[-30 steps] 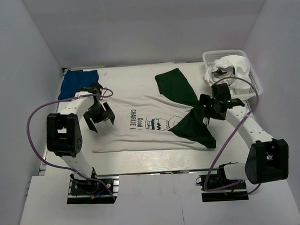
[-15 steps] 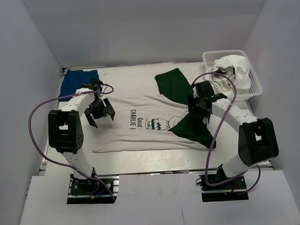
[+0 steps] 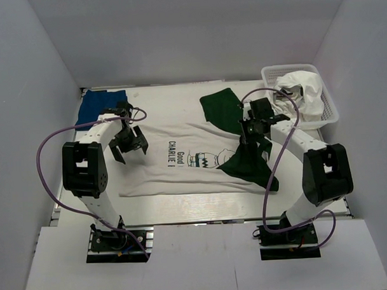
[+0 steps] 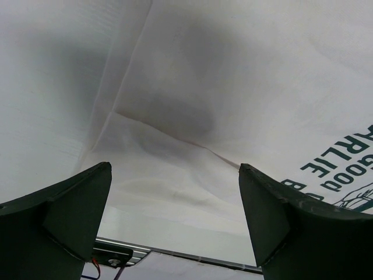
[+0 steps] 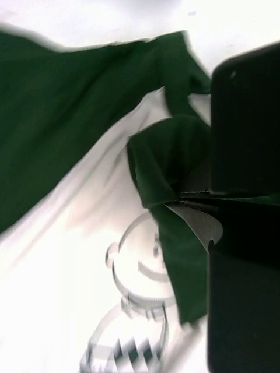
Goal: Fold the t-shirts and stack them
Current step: Fold the flattened tshirt in 1/3 of the way
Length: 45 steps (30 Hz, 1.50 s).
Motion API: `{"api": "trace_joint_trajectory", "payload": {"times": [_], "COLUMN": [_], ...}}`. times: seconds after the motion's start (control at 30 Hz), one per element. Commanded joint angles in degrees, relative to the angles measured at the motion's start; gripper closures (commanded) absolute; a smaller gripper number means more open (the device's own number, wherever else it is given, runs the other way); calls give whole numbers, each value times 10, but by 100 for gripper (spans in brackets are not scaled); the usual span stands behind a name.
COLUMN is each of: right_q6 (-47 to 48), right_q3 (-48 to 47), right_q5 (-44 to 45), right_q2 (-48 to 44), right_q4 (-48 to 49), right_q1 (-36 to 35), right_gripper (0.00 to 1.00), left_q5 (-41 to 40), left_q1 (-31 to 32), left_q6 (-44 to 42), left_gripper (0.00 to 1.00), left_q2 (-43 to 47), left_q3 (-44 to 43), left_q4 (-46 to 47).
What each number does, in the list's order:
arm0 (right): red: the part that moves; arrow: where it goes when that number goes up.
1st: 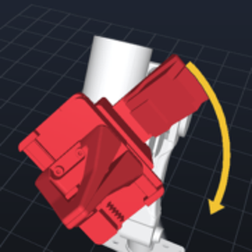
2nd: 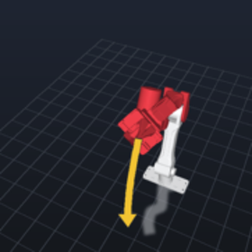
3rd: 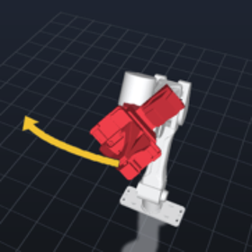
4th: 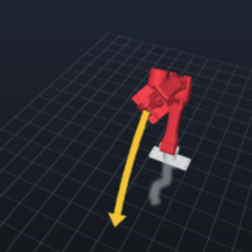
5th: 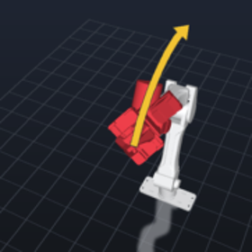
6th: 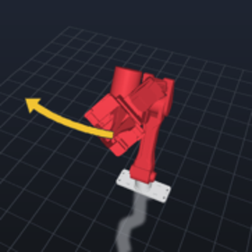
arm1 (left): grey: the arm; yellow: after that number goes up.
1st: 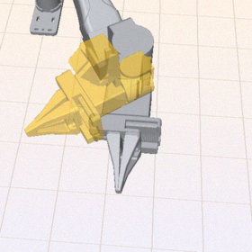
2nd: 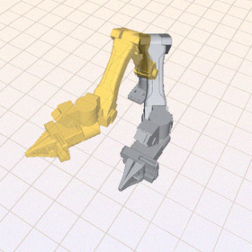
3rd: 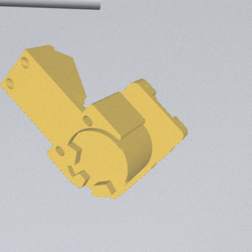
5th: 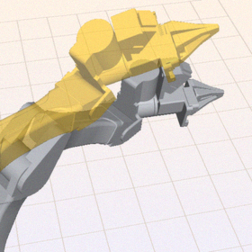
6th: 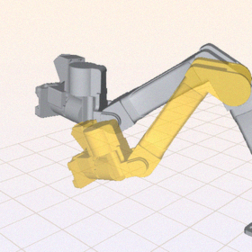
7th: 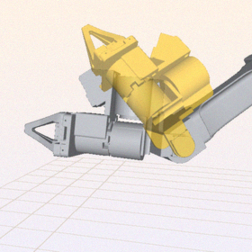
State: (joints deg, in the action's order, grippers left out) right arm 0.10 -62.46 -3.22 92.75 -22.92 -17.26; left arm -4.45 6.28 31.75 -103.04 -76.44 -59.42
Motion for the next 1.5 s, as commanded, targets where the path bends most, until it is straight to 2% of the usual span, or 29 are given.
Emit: {"api": "trace_joint_trajectory", "payload": {"times": [0.0, 0.23, 0.33, 0.43, 0.57, 0.73, 0.87, 0.93, 0.97, 1.03, 1.07, 1.1, 1.17, 1.2, 1.37, 1.47], "right_q6": [89, 123, 67, 8, -70, -156, -168, -167, -164, -164, -164, -164, -151, -128, -92, -95], "right_q3": [-37, 11, -6, -42, -88, -91, -86, -100, -108, -123, -121, -109, -100, -108, -119, -70], "right_q5": [-131, -122, -115, -64, 55, 54, 12, 16, 23, 28, 58, 66, 78, 79, 6, -8], "right_q2": [-48, -114, -107, -59, 8, 21, 23, 38, 44, 45, 31, 21, -6, -11, -13, -18], "right_q4": [-37, -23, -15, -29, -47, -5, 12, -7, -12, -39, -35, -30, -34, -41, -123, -129], "right_q1": [-8, -2, -5, -3, -1, 20, 38, 45, 50, 51, 52, 52, 49, 47, 14, -8], "right_gripper": [100, 100, 100, 100, 100, 100, 100, 76, 67, 64, 60, 49, 44, 36, 24, 24], "left_q5": [9, 9, 21, 26, 37, 37, 37, 37, 37, 43, 43, 43, 49, 49, 49, 49], "left_q1": [0, 0, 0, 0, 0, 0, 0, 0, 0, 0, 0, 0, 0, 0, 0, 0], "left_q6": [-5, -12, -12, -12, -12, -12, -12, -12, -12, -12, -12, -12, -12, -12, -12, -12], "left_gripper": [0, 0, 0, 0, 0, 0, 0, 0, 0, 0, 0, 0, 0, 0, 0, 0], "left_q2": [29, 35, 35, 29, 29, 29, 29, 29, 29, 29, 29, 29, 29, 24, 24, 24], "left_q3": [9, 19, 19, 14, 14, 14, 20, 20, 25, 25, 25, 25, 25, 25, 31, 43], "left_q4": [21, 26, 26, 32, 32, 32, 37, 37, 37, 42, 42, 42, 42, 42, 48, 48]}}
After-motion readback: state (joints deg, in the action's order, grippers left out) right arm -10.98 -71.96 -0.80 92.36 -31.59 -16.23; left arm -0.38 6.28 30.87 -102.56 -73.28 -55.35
